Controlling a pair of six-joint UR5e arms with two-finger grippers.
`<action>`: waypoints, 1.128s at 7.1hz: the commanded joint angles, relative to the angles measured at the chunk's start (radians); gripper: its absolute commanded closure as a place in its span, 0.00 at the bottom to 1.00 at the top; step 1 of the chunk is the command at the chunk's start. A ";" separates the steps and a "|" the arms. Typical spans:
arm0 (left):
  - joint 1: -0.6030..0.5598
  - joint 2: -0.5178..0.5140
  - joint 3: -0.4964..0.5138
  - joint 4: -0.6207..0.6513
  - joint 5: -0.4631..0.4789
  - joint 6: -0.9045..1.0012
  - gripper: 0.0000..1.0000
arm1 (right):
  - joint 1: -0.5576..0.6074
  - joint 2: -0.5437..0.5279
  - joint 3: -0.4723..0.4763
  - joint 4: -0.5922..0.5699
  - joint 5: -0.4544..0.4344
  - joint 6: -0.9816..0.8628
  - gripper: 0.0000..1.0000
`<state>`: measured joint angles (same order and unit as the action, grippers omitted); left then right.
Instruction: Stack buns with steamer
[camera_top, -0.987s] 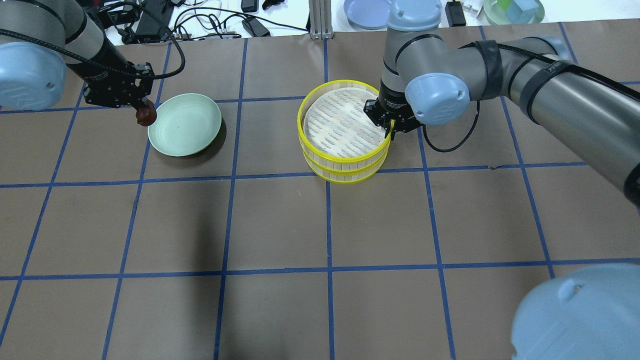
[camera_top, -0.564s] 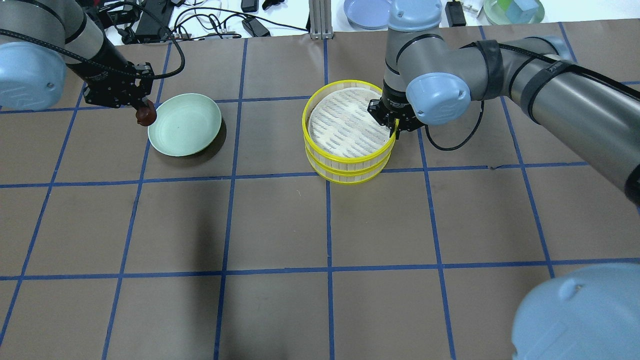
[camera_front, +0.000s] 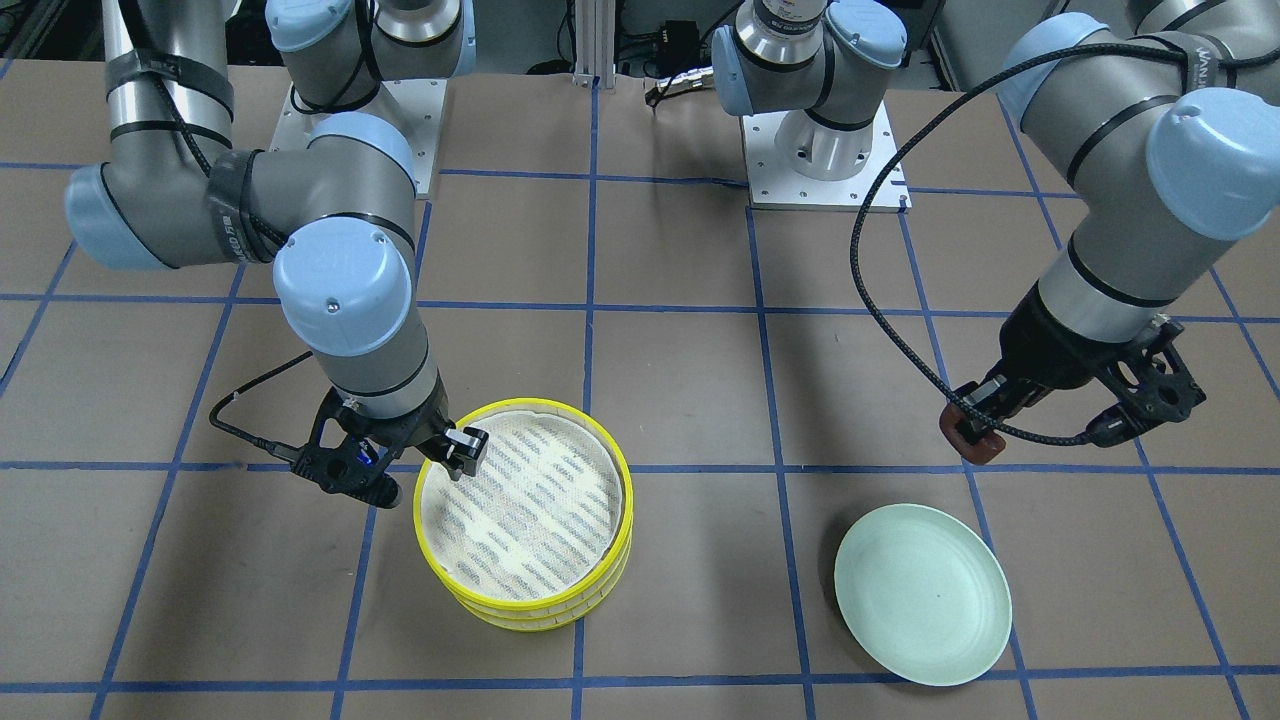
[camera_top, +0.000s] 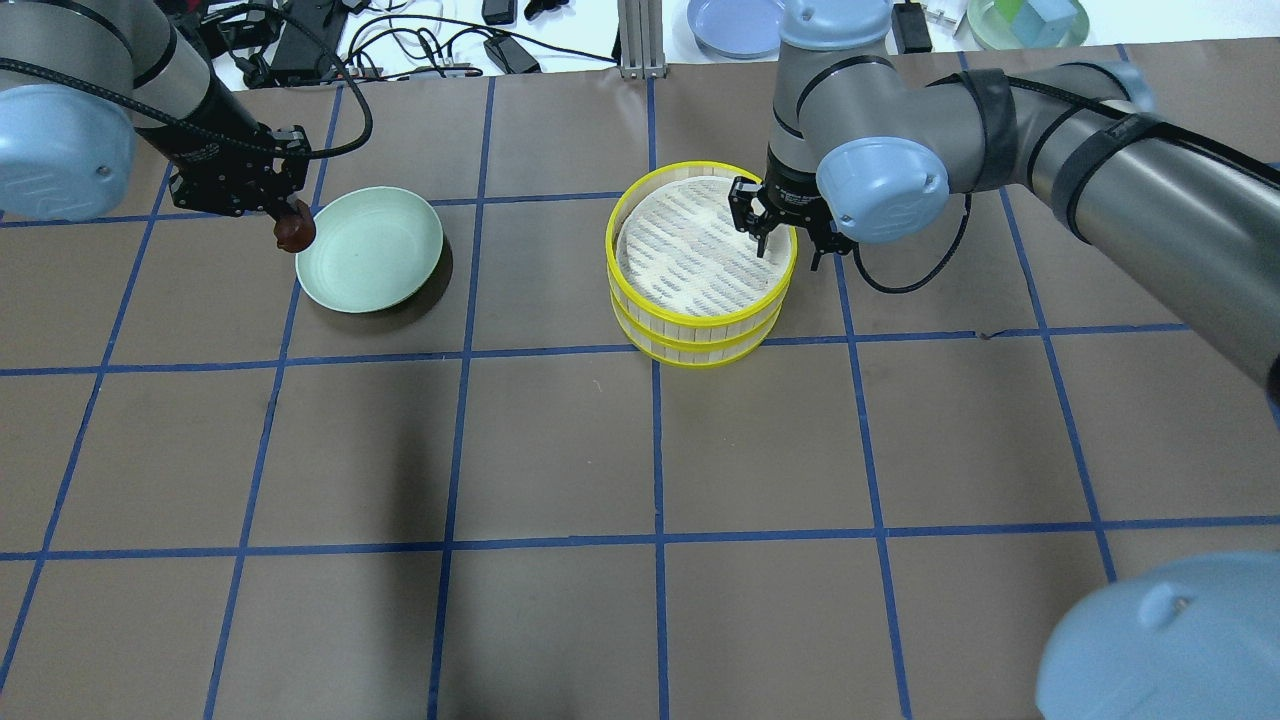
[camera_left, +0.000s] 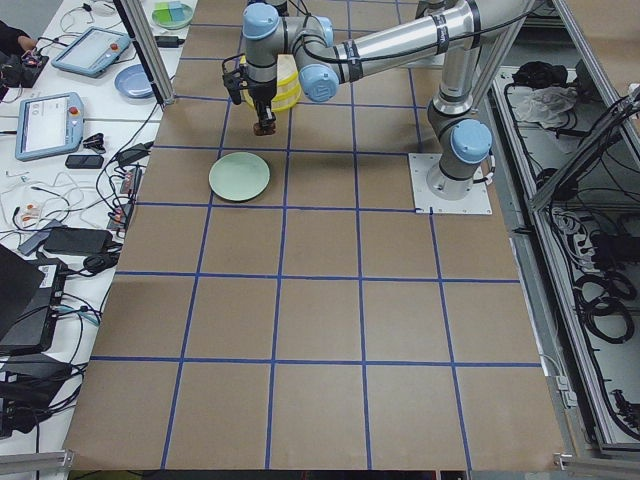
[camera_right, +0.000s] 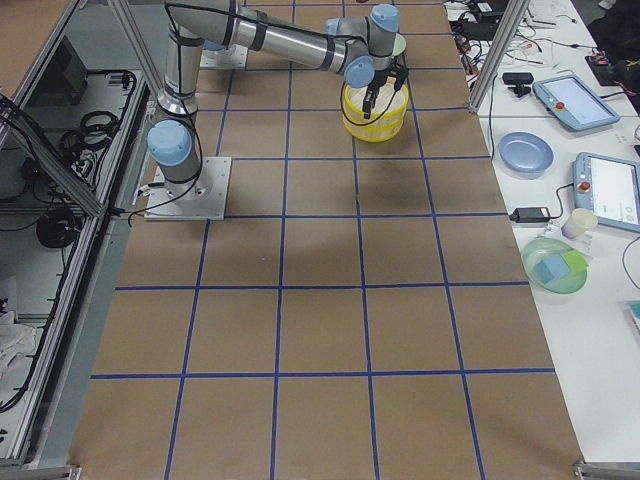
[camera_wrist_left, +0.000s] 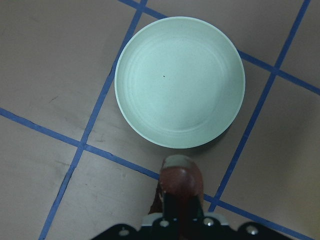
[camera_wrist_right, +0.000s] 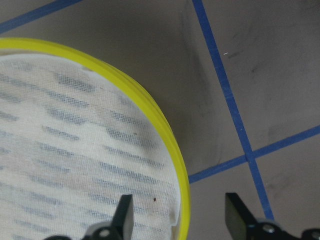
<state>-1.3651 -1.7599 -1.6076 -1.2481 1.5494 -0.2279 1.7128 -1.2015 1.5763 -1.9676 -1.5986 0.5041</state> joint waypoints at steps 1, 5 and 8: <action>-0.002 -0.001 0.009 0.001 -0.003 -0.008 1.00 | -0.039 -0.135 -0.025 0.106 0.000 -0.065 0.06; -0.156 -0.030 0.014 0.152 -0.123 -0.286 1.00 | -0.081 -0.410 -0.047 0.356 0.008 -0.386 0.01; -0.337 -0.127 0.012 0.383 -0.278 -0.552 1.00 | -0.166 -0.417 -0.047 0.389 0.011 -0.637 0.00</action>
<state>-1.6282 -1.8428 -1.5947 -0.9709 1.3119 -0.6938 1.5828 -1.6088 1.5294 -1.5864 -1.5859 -0.0463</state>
